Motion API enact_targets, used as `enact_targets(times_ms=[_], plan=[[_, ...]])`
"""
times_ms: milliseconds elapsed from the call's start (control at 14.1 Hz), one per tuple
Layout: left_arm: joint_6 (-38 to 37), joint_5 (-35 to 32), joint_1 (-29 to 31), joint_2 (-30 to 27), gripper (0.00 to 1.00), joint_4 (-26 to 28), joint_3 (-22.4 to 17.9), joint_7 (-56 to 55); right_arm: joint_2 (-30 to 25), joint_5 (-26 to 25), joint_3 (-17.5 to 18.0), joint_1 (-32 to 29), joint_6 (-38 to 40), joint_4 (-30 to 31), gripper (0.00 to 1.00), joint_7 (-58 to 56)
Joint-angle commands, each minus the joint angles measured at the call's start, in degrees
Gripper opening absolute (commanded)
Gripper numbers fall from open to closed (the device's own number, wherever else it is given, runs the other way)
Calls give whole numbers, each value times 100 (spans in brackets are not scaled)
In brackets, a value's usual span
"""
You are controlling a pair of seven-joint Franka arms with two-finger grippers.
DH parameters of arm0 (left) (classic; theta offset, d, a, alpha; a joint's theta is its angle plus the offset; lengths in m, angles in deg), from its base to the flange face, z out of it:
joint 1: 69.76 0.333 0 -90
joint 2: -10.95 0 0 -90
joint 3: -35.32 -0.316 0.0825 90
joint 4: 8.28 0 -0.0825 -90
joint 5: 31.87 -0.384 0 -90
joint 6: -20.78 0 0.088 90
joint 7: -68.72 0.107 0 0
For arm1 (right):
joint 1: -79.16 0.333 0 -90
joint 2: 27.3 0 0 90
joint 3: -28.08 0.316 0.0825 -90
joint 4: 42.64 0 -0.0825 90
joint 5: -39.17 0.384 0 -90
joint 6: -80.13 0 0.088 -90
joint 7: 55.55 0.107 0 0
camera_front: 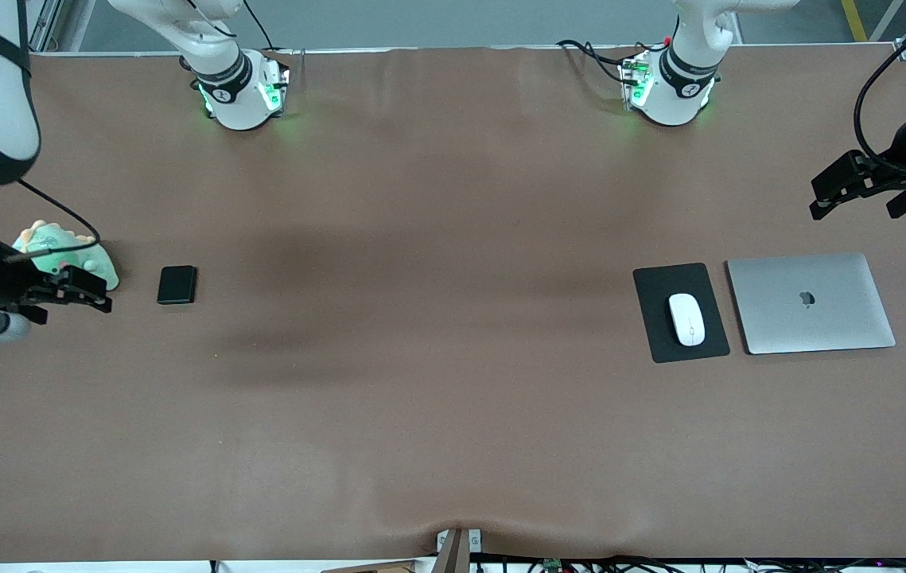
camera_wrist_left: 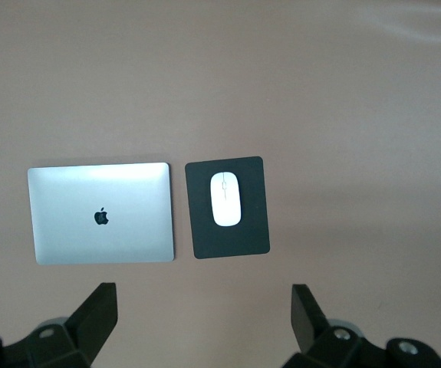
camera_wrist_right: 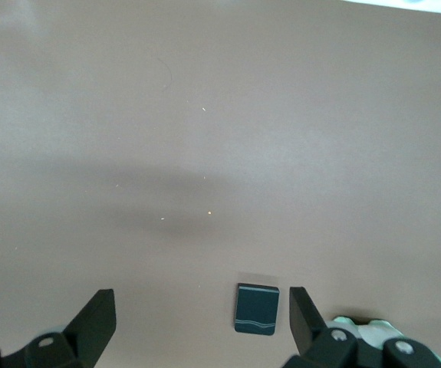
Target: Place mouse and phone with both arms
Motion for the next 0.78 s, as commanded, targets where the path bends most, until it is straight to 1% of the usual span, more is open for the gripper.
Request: enact_targets(times_ms=[0, 142, 283, 354, 567, 709], plan=[[-43, 16, -9, 18, 100, -70, 55, -99, -301, 83, -350, 302, 644, -201, 100, 22], [-43, 16, -9, 35, 100, -53, 64, -73, -415, 57, -386, 321, 1154, -404, 100, 40], [-43, 16, -9, 71, 100, -70, 64, -64, -721, 83, -648, 382, 1786, -431, 100, 57], [-43, 25, -9, 88, 100, -79, 64, -73, -880, 83, -684, 460, 2007, -396, 100, 57], [-43, 25, 0, 88, 100, -97, 64, -99, -1170, 48, -711, 453, 2430, -230, 100, 57], [-52, 16, 8, 88, 100, -88, 64, -55, -1425, 48, -825, 461, 2440, 52, 100, 49]])
